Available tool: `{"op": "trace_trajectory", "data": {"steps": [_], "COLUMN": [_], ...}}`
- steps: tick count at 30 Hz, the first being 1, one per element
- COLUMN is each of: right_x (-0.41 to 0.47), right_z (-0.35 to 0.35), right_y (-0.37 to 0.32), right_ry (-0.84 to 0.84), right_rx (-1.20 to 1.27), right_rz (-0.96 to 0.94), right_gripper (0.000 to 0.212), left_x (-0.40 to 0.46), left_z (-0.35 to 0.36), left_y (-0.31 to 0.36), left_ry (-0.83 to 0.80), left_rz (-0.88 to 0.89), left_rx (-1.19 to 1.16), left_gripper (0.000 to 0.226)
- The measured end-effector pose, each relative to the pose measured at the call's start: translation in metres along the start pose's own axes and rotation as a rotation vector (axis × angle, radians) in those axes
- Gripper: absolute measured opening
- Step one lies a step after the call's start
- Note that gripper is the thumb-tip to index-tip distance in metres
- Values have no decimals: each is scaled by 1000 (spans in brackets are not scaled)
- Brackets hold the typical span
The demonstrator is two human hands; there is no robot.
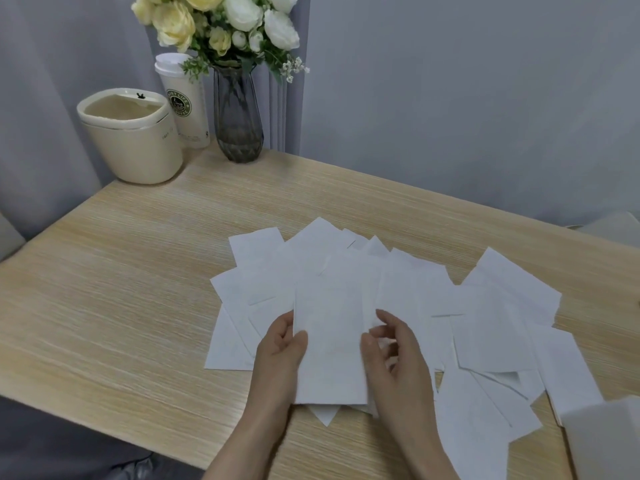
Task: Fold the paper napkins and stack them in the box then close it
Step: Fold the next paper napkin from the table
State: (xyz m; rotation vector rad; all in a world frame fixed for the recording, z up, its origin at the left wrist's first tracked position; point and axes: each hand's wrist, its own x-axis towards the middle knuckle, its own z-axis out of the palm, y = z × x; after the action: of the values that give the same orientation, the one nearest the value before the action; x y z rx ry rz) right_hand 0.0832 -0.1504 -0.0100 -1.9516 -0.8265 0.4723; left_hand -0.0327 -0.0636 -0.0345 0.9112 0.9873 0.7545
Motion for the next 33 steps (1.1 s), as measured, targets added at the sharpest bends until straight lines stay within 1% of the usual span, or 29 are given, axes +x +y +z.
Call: {"op": "trace_trajectory", "data": {"steps": [2, 5, 9, 13, 15, 17, 19, 22, 24, 28, 30, 33], "right_x": [0, 0, -1, 0, 0, -2, -5, -12, -19, -24, -20, -9], "right_z": [-1, -3, -11, -21, -28, -34, -38, -37, -32, -27, -33, -50], "right_y": [-5, -7, -6, -7, -5, -2, 0, 5, 8, 12, 15, 21], "right_ry": [-26, -134, -163, -159, -133, -89, -49, -37, -30, 25, 52, 34], "right_rx": [80, 249, 291, 306, 335, 342, 362, 411, 427, 483, 463, 405], "right_rz": [26, 136, 131, 124, 119, 102, 99, 109, 95, 111, 129, 137], "right_gripper": [40, 51, 54, 59, 63, 65, 66, 71, 75, 72, 68, 64], "left_x": [-4, -9, -15, -19, -20, -20, -20, -22, -26, -35, -35, -29], "left_z": [7, 21, 40, 52, 56, 61, 67, 79, 89, 101, 99, 85], "left_y": [2, 5, 3, -2, -2, -1, 1, 3, 3, -2, -2, 1], "left_ry": [-23, -66, -96, -108, -61, 22, 112, 244, 294, 282, 253, 213], "left_rz": [9, 30, 71, 108, 153, 188, 211, 244, 250, 227, 218, 171], "left_rx": [-6, 22, 85, 177, 181, 146, 86, -18, -77, -116, -131, -177], "left_gripper": [31, 31, 29, 44, 50, 52, 53, 52, 52, 51, 49, 47]}}
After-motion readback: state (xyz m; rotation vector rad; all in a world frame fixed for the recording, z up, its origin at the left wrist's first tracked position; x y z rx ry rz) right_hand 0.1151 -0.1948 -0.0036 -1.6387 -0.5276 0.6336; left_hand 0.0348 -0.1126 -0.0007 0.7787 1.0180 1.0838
